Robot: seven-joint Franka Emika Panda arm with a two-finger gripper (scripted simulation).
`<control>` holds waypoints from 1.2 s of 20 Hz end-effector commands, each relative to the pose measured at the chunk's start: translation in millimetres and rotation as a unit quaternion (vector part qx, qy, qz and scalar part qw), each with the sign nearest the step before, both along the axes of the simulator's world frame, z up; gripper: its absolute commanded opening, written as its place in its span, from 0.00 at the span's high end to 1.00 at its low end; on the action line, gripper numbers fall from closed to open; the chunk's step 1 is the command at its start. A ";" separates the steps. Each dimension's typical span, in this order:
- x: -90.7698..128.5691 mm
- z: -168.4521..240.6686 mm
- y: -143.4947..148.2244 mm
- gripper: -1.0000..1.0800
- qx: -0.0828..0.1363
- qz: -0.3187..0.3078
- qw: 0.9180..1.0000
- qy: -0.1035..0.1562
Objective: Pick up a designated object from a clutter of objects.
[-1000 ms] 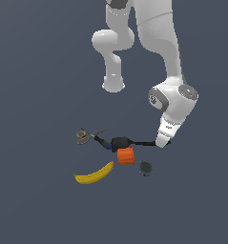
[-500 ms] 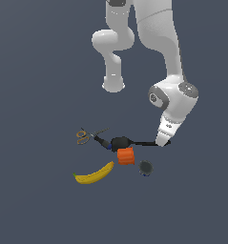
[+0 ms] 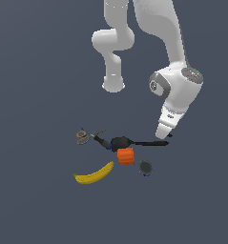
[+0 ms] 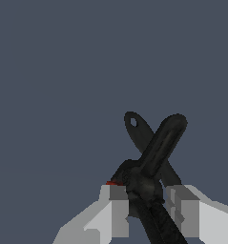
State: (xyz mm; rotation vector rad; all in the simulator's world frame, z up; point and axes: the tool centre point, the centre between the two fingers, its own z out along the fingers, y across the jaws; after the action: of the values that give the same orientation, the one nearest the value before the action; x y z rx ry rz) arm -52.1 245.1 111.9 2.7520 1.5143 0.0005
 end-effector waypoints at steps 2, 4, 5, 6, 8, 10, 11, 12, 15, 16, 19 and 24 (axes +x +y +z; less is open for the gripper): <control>-3.6 29.9 -6.1 1.00 0.000 0.000 1.000 -0.001; -6.1 49.3 -9.8 1.00 0.000 0.000 1.000 0.000; -7.3 59.5 -11.8 1.00 0.000 0.000 1.000 0.000; -8.6 69.7 -13.8 1.00 0.000 0.000 1.000 0.000; -11.1 91.0 -17.9 1.00 0.001 0.000 1.000 0.000; -13.7 113.3 -22.1 1.00 0.001 0.000 1.000 0.000; -15.0 124.4 -24.3 1.00 0.001 0.001 1.000 0.000; -16.2 135.4 -26.3 1.00 0.001 0.001 1.000 0.000; -19.8 167.6 -32.5 1.00 0.002 0.001 1.000 0.001; -20.8 178.1 -34.7 1.00 0.002 0.001 1.000 0.001; -23.9 209.1 -40.6 1.00 0.002 0.001 1.000 0.001; -27.5 254.2 -49.9 1.00 0.002 0.000 1.000 0.001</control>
State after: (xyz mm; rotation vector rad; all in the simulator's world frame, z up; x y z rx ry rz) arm -77.9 198.0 352.9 2.7549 1.5155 0.0032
